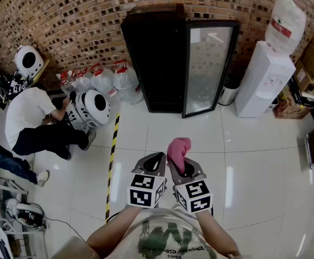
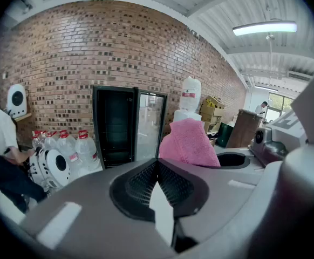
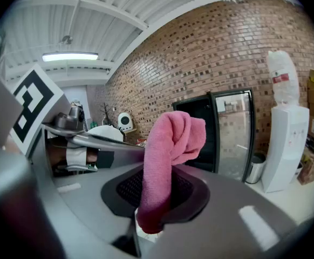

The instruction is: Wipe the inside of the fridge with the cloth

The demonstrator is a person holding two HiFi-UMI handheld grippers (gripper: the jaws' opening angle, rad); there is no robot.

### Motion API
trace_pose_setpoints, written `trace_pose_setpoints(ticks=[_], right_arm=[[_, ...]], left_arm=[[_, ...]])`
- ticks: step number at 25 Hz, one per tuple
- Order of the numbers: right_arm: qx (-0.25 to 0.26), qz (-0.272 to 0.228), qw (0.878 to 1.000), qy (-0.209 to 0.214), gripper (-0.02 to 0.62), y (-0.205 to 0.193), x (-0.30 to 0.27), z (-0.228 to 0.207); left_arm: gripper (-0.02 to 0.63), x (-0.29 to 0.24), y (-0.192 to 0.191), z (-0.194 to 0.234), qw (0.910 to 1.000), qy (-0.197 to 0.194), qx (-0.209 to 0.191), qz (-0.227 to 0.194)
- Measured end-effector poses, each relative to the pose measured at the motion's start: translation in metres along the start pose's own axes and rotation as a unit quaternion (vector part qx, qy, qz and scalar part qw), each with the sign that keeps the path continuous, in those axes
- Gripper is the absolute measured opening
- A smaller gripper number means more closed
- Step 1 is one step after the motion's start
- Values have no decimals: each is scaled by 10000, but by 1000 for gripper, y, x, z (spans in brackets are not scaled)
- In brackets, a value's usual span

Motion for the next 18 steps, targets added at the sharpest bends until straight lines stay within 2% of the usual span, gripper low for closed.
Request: trace_pose_setpoints(ticks=[8,18], right_arm=[[250,63,9996,-89,60,29,-67,-35],[15,291,9986,-446,60,87,-204,-102]], left_arm=[[15,-67,33,45,9998,-49,191,-90],[15,-182,107,148,9991,-367,221,38]])
Point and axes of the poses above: the fingertips, and each gripper's own axes: x backward along the fingers, z to its left, y out of its top, the point moved 5 cm from there along x, backward along the fingers, and after that the axes turned 11 degrees about y, right-handed, at the moved point
